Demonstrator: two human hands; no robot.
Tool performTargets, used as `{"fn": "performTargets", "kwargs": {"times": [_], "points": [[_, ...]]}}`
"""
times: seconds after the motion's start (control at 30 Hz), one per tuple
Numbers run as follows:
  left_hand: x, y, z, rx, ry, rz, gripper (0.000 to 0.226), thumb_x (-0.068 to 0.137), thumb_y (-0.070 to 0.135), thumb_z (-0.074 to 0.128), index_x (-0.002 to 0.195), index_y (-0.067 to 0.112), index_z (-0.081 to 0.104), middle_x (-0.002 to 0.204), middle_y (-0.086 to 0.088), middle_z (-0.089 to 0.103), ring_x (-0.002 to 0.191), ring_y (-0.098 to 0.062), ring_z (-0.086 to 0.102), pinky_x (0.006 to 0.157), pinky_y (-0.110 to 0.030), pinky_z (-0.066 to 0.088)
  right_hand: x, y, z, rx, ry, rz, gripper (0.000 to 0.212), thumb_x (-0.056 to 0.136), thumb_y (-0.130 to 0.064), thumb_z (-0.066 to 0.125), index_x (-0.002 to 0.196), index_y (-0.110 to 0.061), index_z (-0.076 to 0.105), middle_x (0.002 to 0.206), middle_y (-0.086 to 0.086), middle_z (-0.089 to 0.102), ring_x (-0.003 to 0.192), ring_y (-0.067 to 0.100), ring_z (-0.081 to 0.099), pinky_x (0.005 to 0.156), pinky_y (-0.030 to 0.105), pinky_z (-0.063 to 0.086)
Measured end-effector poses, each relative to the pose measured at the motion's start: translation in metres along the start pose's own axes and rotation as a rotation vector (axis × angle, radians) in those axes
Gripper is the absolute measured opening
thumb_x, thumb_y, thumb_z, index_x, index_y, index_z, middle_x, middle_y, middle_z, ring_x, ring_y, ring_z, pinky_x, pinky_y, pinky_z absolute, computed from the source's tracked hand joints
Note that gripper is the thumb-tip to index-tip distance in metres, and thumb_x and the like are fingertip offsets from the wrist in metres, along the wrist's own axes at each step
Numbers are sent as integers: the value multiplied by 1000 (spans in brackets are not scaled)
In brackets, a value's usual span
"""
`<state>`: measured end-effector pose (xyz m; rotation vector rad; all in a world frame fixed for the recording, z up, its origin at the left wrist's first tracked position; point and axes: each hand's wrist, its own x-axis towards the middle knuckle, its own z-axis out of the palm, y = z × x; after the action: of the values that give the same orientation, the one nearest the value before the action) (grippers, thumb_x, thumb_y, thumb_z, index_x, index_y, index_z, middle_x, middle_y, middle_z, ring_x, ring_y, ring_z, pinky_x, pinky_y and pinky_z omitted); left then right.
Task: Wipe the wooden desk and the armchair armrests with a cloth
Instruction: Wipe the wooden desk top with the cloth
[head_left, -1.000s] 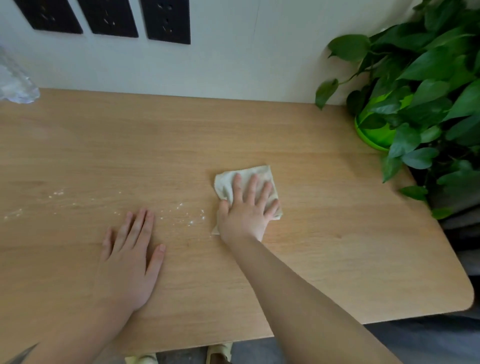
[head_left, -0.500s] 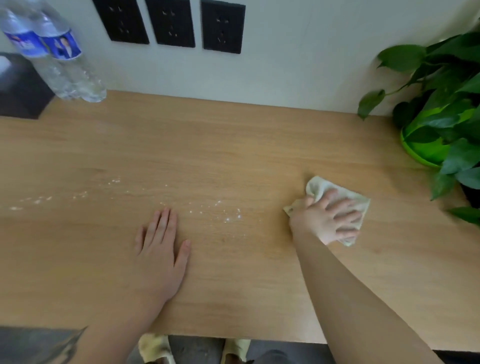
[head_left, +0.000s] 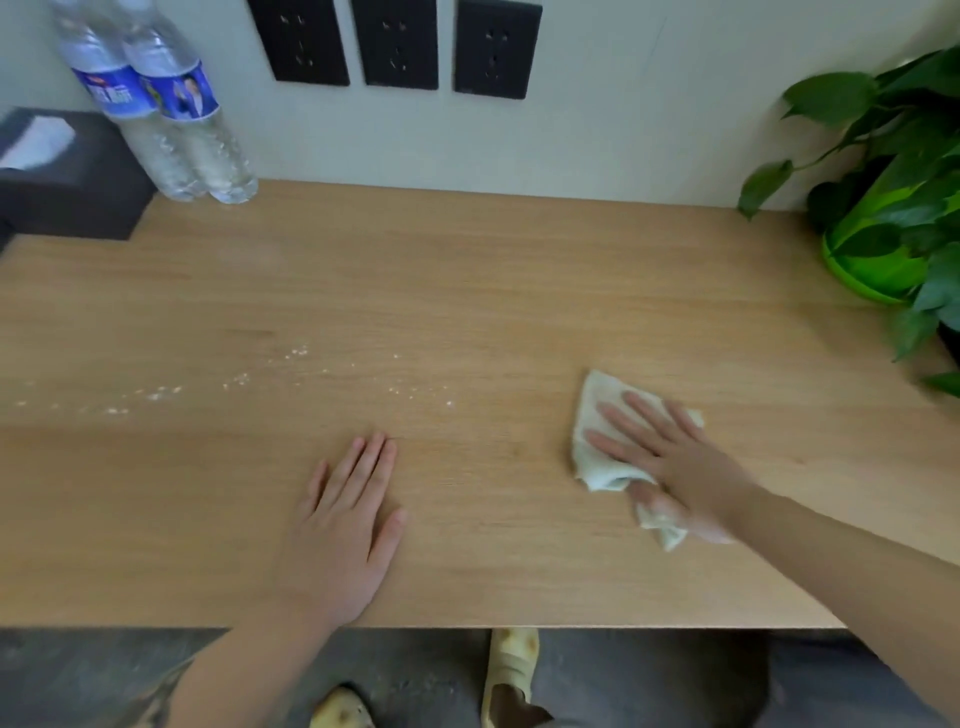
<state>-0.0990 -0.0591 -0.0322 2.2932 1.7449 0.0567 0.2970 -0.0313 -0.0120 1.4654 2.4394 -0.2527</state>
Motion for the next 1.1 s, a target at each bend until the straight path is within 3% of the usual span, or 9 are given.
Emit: {"fn": "performTargets", "kwargs": {"times": [0.17,0.23,0.3,0.43,0.63,0.77,0.93,1.0,1.1], "points": [[-16,-35,-12,38,-65,124,64,91,59,-2,148,33,-17,157,17,-16,141,1,-23,117,-29,-13,25,-59,6,364,211,1161,59,96,-46,16,153,-37,4,163,2,-3,147,33,-8,115,57,-1],[-20,-45,-15,60,-74,121,64,89,60,-7,145,34,-24,154,18,-23,140,0,-27,116,-30,-15,70,-97,-16,571,201,1474,61,97,-46,16,154,-30,1,162,10,-8,145,41,-10,111,64,-5],[-23,-53,-16,80,-76,110,64,88,61,-10,143,34,-29,152,18,-29,138,-1,-31,117,-32,-15,113,-130,-32,646,221,1455,64,97,-46,15,154,-25,-5,160,15,-13,143,45,-15,109,66,-9],[-26,-66,-17,69,-55,88,65,88,61,-10,144,33,-25,153,16,-28,139,-1,-30,118,-34,-12,149,-206,-28,402,209,915,63,97,-47,12,152,-27,-12,159,13,-19,142,42,-20,111,65,-9],[-27,-86,-19,58,-40,129,64,91,60,-5,147,34,-18,156,16,-20,141,0,-24,117,-31,-13,16,-176,14,112,142,190,59,97,-53,8,150,-39,-14,160,-4,-20,144,24,-26,116,49,-11],[-32,-115,-26,82,-68,193,61,96,57,6,151,32,-8,159,14,-8,145,-2,-15,117,-31,-10,-23,-117,21,209,163,552,58,94,-55,6,149,-46,-9,161,-8,-14,146,18,-20,119,46,-4],[-42,-165,-41,58,-105,236,59,97,56,11,151,35,1,160,13,0,146,-3,-7,118,-29,-6,85,-129,-18,599,270,1599,59,97,-46,15,153,-33,4,162,4,-5,146,37,-10,114,60,-5],[-44,-174,-43,32,-85,197,60,95,58,7,151,35,1,160,15,-2,145,-1,-10,118,-29,-6,138,-151,-43,741,246,1633,61,97,-45,16,154,-29,-1,162,8,-9,144,41,-15,111,62,-10],[-45,-173,-41,0,-49,173,62,94,59,4,150,34,3,159,16,-2,144,1,-11,118,-29,-6,192,-211,-51,633,291,1301,62,98,-46,16,153,-28,-5,161,9,-14,144,39,-18,109,59,-16]]}}
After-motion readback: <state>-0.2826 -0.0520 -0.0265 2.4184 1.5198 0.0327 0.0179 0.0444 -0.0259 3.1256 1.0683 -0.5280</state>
